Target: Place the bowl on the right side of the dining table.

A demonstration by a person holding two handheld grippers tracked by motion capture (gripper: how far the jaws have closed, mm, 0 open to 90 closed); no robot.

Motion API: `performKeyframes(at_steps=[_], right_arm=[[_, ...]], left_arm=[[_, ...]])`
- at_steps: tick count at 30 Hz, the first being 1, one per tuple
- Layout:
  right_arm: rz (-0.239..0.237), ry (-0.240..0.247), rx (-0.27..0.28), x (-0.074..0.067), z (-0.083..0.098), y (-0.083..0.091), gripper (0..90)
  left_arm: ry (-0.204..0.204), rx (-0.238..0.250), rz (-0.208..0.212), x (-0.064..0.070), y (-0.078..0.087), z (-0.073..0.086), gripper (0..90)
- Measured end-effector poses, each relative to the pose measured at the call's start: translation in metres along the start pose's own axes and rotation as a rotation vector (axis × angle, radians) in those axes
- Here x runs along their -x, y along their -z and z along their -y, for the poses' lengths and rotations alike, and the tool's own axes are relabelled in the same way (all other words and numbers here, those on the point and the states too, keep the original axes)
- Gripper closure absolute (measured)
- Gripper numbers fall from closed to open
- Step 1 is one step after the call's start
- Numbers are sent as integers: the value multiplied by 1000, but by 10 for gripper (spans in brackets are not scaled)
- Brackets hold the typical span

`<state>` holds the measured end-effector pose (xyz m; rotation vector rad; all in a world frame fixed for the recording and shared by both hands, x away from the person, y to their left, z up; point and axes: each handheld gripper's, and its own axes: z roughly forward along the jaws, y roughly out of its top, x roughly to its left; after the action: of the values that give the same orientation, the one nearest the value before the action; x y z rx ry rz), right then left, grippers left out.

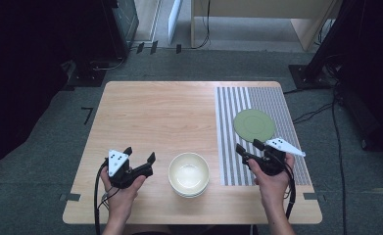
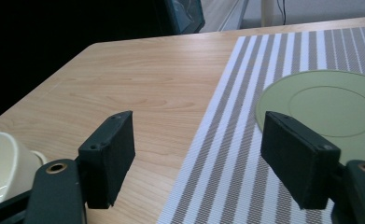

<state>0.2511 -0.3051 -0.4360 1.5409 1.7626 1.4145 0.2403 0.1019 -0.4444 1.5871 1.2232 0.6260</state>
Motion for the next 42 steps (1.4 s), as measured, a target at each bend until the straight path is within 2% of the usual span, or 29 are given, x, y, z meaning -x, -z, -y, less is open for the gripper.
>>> performKeyframes(at_steps=[3, 10, 11, 15, 16, 23, 25, 26, 31, 34, 38, 42], right_arm=[[-3, 9, -6, -9, -1, -1, 280], [-28, 29, -15, -33, -2, -5, 314], [-28, 29, -15, -33, -2, -5, 314], [-41, 54, -47, -44, 0, -9, 334], [-49, 63, -71, -49, 2, -12, 341], [-65, 78, -72, -65, 7, -14, 348], [-77, 84, -74, -69, 8, -15, 347], [-86, 94, -79, -74, 9, -17, 349], [-100, 90, -96, -81, 12, -19, 369], [-113, 101, -96, -85, 12, -19, 416], [-127, 110, -85, -88, 13, -18, 467], [-178, 112, -85, -92, 14, -18, 535]], left_arm=[[0, -18, 18, 5, -2, 1, 142], [-4, -20, 50, 14, -3, -1, 152], [-8, -20, 56, 16, -3, -1, 152], [-5, -22, 79, 22, -4, -1, 203], [0, -23, 86, 23, -4, -1, 210], [-14, -23, 100, 30, -4, -1, 236], [-19, -27, 114, 32, -4, -1, 256], [-23, -30, 120, 32, -4, -1, 298], [-30, -50, 143, 36, -6, 0, 362], [-32, -52, 153, 37, -5, -1, 399], [-28, -44, 188, 39, -3, -3, 424], [-38, -46, 199, 42, -2, -4, 431]])
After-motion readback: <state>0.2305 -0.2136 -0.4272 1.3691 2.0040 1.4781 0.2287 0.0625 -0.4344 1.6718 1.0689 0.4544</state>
